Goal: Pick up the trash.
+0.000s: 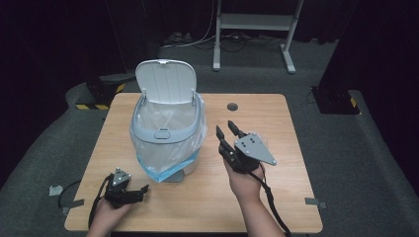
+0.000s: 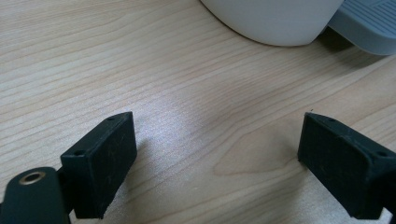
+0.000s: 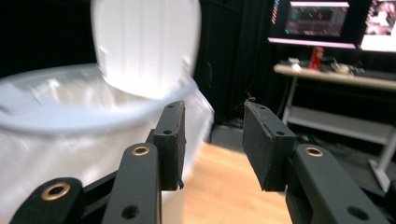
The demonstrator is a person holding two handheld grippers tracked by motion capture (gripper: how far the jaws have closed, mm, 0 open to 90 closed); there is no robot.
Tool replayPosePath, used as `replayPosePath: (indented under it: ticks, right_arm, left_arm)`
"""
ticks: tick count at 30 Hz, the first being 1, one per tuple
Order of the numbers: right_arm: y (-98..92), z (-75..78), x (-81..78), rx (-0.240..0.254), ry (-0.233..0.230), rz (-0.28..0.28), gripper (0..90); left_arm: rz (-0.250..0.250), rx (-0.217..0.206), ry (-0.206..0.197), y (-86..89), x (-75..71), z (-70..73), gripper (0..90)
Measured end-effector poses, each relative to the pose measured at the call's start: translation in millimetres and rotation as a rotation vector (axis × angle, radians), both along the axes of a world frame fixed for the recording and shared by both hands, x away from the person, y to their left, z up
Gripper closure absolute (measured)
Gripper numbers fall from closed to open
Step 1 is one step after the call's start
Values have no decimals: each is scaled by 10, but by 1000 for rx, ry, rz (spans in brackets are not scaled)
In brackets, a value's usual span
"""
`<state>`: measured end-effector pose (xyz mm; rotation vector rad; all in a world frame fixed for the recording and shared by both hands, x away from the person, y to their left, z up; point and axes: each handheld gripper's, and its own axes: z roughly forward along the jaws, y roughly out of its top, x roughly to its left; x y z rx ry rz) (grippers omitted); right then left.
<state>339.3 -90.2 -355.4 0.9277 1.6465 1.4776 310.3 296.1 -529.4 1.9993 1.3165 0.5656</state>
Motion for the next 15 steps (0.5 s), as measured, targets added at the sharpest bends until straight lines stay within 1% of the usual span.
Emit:
replayPosePath:
  ticks: [6,11,13,15]
  right_arm:
    - [-249,-375,30,-31,65,-66,594]
    - [-442,-659,85,-29,122,-110,590]
    - [-494,-742,96,-36,134,-130,589]
    - [-557,-838,104,-30,153,-145,588]
  left_arm:
    - [0,0,0,0,0,0,117]
    - [1,-1,0,0,-1,0,117]
    - [1,-2,0,0,0,-1,117]
    - [1,-2,0,0,0,-1,117]
